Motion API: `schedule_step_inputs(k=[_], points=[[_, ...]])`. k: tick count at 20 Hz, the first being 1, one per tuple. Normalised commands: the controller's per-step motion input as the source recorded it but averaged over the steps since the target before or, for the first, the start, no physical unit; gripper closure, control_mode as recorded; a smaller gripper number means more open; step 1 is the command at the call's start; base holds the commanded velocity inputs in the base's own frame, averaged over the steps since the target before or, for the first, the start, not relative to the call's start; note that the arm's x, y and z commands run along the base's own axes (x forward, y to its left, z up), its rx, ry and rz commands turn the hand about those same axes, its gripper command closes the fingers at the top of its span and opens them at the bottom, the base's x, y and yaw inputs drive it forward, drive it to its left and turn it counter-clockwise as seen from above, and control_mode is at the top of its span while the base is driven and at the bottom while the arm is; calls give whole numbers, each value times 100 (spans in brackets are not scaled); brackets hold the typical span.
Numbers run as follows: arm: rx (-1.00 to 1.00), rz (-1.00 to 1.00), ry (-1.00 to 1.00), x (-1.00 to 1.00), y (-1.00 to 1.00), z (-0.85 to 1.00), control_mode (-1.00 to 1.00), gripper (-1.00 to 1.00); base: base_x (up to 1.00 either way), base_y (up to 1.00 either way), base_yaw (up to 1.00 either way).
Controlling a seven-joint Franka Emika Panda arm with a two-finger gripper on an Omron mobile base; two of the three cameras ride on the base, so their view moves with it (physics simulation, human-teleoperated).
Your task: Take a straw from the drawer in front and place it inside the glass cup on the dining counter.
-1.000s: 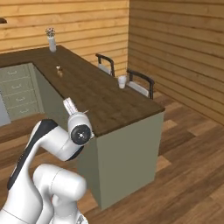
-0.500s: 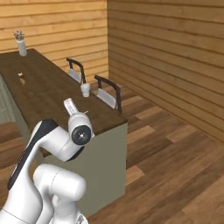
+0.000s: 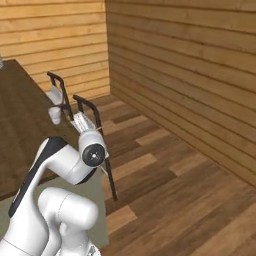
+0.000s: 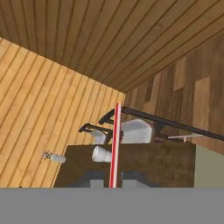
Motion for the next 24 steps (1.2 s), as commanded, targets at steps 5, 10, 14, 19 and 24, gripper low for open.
schedule_step_inputs(k=[5,10,14,19,24], points=[[0,0,0,0,0,0,100,100,67,-74,21],[0,0,0,0,0,0,100,100,56,-68,29],[0,0,0,0,0,0,100,100,51,-66,32],[0,0,0,0,0,0,100,100,43,-60,40],[0,0,0,0,0,0,100,100,46,-30,50]])
